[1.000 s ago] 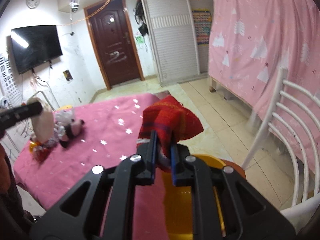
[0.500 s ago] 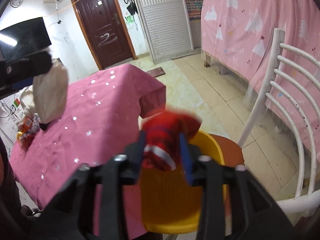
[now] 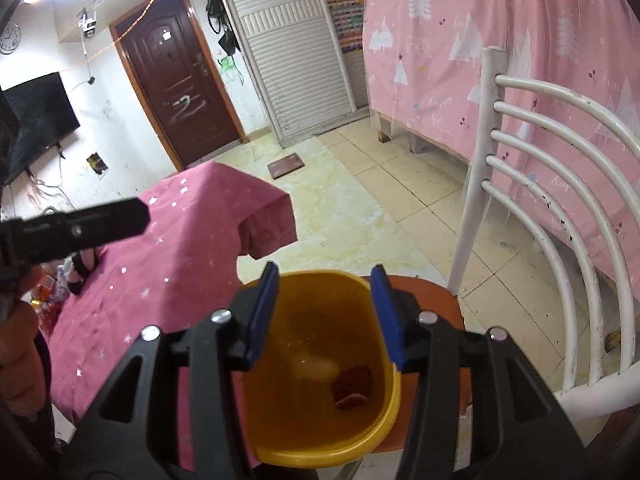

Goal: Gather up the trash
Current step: 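Carry both items to the yellow bin and open the right tool over it, then open the left tool to drop the white paper ball into the bin, then move both open tools back over the table items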

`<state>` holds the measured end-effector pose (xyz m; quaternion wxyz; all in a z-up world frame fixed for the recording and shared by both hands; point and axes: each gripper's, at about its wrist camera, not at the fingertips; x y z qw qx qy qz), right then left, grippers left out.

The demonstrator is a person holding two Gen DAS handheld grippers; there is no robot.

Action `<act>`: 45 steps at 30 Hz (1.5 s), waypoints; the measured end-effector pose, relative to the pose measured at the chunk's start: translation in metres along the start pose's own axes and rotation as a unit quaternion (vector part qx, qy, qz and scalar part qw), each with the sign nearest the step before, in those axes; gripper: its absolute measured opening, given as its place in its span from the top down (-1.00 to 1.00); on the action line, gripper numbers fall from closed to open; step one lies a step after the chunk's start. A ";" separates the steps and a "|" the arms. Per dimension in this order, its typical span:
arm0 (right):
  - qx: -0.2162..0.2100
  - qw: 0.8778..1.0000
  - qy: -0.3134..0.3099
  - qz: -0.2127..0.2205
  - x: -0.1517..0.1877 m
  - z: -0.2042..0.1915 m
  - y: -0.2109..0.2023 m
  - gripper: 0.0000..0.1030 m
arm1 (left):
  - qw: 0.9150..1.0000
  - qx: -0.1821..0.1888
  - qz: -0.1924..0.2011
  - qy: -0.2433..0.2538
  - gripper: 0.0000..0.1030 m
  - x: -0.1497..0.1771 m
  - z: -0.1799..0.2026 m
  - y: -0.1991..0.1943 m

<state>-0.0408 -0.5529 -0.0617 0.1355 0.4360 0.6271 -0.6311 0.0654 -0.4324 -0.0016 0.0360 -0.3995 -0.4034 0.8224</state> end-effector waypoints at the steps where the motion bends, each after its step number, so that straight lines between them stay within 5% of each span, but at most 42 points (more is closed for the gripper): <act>1: -0.001 1.000 -0.003 0.001 0.000 -0.002 0.000 0.11 | 1.000 -0.001 0.000 0.000 0.19 0.000 0.000 0.000; 7: -0.011 1.000 -0.018 0.010 -0.002 -0.021 -0.007 0.10 | 1.000 -0.005 0.008 0.000 0.19 0.001 0.000 -0.012; 13: -0.023 0.999 -0.041 0.029 -0.007 -0.047 -0.017 -0.15 | 0.999 -0.009 0.031 -0.007 0.17 -0.001 -0.010 -0.042; 17: -0.031 0.998 -0.053 0.032 -0.013 -0.067 -0.018 -0.30 | 0.998 -0.017 0.053 -0.014 -0.16 -0.003 -0.023 -0.069; 24: -0.053 0.994 -0.088 0.029 -0.019 -0.117 -0.017 -0.45 | 0.995 -0.037 0.093 -0.030 -0.33 -0.002 -0.053 -0.119; 45: -0.107 0.976 -0.192 0.010 -0.019 -0.261 -0.005 -0.57 | 0.969 -0.190 0.135 -0.082 -0.38 0.016 -0.189 -0.236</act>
Point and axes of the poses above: each gripper's, at about its wrist camera, not at the fingertips, and y roughly the way its jaws point, z to its right, x to its underside, and after that the axes turned 8 degrees about x, right-handed
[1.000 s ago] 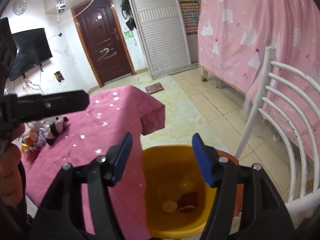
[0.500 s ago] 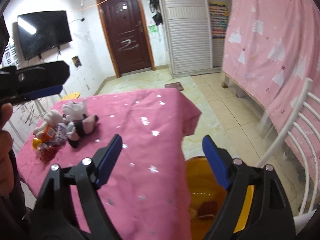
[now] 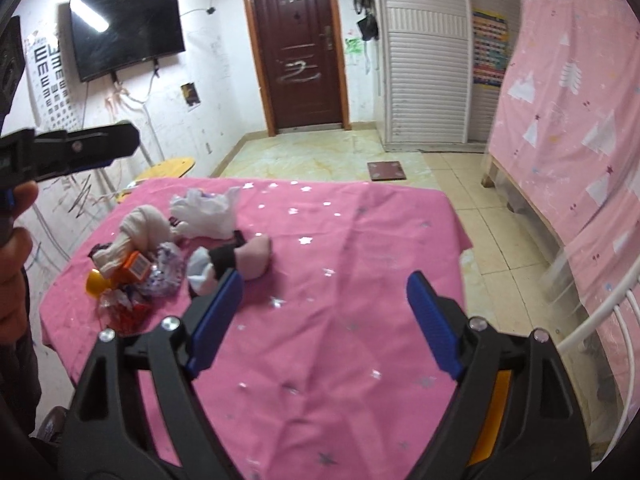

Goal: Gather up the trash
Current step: 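Move both open tools back over the table items, then grasp the grey knit scarf with the left tool while the right tool grasps the black-white-pink sock toy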

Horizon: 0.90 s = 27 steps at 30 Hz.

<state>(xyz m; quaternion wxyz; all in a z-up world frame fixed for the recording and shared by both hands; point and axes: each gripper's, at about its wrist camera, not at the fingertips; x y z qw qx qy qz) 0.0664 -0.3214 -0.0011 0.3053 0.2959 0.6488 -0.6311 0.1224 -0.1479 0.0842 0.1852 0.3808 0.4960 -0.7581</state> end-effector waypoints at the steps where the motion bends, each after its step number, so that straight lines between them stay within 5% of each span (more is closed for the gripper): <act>1: -0.002 1.000 -0.003 -0.002 -0.001 -0.006 0.002 -0.58 | 1.000 -0.005 0.000 -0.002 -0.38 0.000 -0.005 0.000; 15: -0.021 0.999 -0.036 -0.025 -0.013 -0.055 0.031 -0.72 | 0.996 -0.075 -0.027 -0.043 -0.45 0.013 -0.088 0.016; 27: -0.033 0.997 -0.050 -0.044 -0.021 -0.080 0.060 -0.72 | 0.993 -0.061 -0.063 -0.076 -0.46 0.036 -0.119 0.043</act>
Point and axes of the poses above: each gripper's, at about its wrist camera, not at the fingertips, and y roughly the way its jaws point, z to its right, x to its underside, and after that the axes turned 8 degrees about x, right-handed
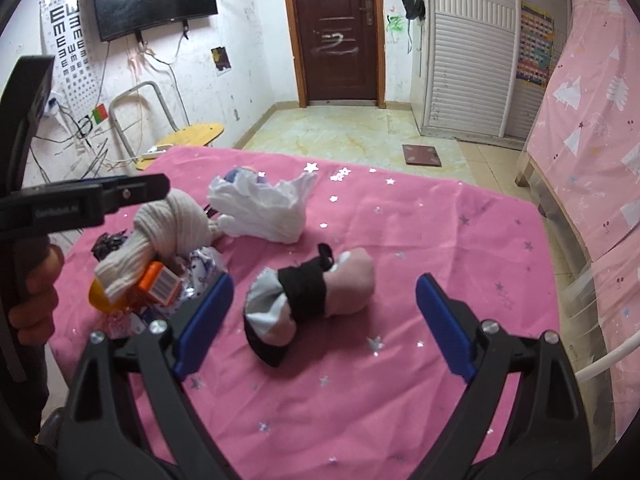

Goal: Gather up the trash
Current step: 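Grasp the grey knit scarf with the left tool while the right tool grasps the black-white-pink sock toy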

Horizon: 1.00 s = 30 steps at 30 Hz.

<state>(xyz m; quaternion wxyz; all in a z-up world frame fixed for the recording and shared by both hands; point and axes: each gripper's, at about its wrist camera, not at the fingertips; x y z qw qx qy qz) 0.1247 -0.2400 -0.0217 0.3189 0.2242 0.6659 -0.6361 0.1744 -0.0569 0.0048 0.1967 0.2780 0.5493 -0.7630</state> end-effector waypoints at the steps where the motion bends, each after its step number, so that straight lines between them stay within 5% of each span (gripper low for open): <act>1: -0.001 1.000 -0.001 -0.002 -0.001 -0.002 0.002 -0.72 | 1.000 0.004 -0.003 -0.002 -0.46 0.001 -0.001 0.003; 12: -0.006 1.000 -0.003 -0.024 -0.002 -0.008 0.027 -0.72 | 0.999 0.011 -0.034 -0.009 -0.44 0.011 -0.002 0.029; 16: -0.005 0.999 -0.003 -0.035 -0.003 -0.012 0.036 -0.72 | 0.999 0.024 -0.045 -0.005 -0.04 0.014 0.001 0.035; 25: -0.006 0.998 0.005 -0.054 -0.001 -0.011 0.050 -0.72 | 1.000 0.025 -0.016 0.002 0.09 0.014 0.006 0.015; 30: -0.017 0.998 0.008 -0.058 0.000 -0.008 0.053 -0.45 | 1.000 0.028 0.011 -0.002 0.09 0.006 0.005 -0.009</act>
Point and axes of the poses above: each gripper's, at about its wrist camera, not at the fingertips, and y roughly the way its jaws point, z to its right, x to its underside, and after that the axes turned 8 degrees about x, right-handed
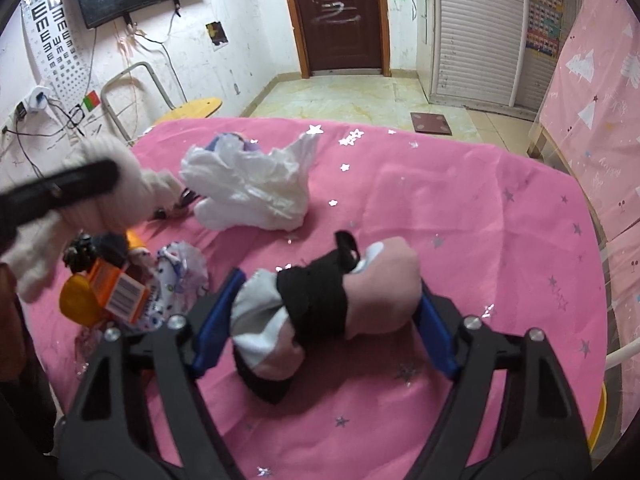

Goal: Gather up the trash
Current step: 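Grasp the grey knit scarf with the left tool while the right tool grasps the black-white-pink sock toy, then carry both items to the yellow bin and open the right tool over it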

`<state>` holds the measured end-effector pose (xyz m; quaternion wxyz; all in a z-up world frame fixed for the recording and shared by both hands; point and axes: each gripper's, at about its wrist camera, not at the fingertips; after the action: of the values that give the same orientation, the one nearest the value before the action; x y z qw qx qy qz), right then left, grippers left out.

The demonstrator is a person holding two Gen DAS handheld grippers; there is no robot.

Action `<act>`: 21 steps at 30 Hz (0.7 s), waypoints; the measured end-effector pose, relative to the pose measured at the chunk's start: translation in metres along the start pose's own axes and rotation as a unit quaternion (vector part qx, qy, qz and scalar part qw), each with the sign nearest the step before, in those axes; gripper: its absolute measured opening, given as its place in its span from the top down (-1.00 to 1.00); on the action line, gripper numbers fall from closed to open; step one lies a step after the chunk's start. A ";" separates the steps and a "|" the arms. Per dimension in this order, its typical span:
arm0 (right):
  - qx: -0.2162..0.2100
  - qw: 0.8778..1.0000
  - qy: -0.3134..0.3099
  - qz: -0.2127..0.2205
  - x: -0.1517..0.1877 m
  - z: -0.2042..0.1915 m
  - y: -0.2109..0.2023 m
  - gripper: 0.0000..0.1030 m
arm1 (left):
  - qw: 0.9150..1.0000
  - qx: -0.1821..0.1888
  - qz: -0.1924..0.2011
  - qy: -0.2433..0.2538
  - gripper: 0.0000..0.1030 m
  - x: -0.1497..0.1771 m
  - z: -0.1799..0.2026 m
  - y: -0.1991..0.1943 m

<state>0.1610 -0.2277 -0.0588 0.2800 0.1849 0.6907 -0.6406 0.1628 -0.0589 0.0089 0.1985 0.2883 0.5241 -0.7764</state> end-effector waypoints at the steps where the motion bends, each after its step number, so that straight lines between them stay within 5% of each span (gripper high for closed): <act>1: -0.001 1.000 -0.001 0.000 0.000 -0.001 0.000 -0.40 | 1.000 0.000 0.007 0.000 0.09 -0.002 0.001 -0.006; 5: 0.002 1.000 -0.001 0.012 0.003 -0.001 -0.007 -0.24 | 1.000 -0.004 0.026 0.005 0.08 -0.005 0.006 -0.023; 21: 0.006 0.997 0.023 0.079 0.009 0.022 -0.066 -0.23 | 0.997 -0.015 0.061 0.033 0.08 -0.006 0.044 -0.060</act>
<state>0.1167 -0.2578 -0.0130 0.3123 0.2551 0.6764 -0.6163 0.1199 -0.0777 0.0675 0.2325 0.3420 0.5230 -0.7452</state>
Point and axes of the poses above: each gripper's, at about its wrist camera, not at the fingertips, and y roughly the way its jaws point, z to its right, x to its underside, and after that the axes turned 8 degrees about x, right-handed
